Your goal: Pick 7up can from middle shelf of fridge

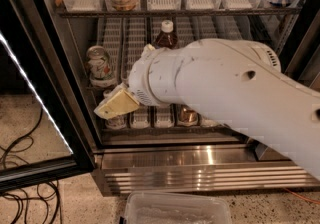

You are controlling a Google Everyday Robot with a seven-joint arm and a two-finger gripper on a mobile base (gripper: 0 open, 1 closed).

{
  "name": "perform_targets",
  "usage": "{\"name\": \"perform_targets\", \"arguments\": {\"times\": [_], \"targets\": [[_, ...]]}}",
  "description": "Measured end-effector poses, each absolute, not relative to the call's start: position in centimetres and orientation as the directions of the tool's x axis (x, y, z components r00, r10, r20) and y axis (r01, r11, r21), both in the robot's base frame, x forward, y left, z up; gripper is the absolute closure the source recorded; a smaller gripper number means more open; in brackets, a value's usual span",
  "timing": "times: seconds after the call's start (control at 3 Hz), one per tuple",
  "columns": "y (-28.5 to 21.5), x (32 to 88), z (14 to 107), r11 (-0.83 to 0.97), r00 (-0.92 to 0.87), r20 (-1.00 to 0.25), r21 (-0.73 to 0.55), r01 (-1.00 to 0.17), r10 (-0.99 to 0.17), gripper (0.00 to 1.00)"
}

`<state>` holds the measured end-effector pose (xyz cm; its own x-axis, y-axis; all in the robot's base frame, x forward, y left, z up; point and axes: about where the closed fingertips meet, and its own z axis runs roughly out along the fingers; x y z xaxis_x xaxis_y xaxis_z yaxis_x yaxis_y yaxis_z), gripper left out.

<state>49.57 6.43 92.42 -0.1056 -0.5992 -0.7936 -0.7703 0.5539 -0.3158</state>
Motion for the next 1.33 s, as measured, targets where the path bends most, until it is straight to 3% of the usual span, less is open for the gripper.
{"name": "perform_targets", "arguments": {"times": [0.33,1.0,1.33], "targets": [[5.9,50.2,92.0,0.608,-0.115,-0.816,-0.319,-0.727,-0.566,0.00],[0.7,49.0,93.3,0.762,-0.045,-0.878,-0.388,-0.518,-0.477,0.00],[1.6,49.6,95.2,0.815,-0.017,-0.935,-0.300,-0.495,-0.354,0.00]]}}
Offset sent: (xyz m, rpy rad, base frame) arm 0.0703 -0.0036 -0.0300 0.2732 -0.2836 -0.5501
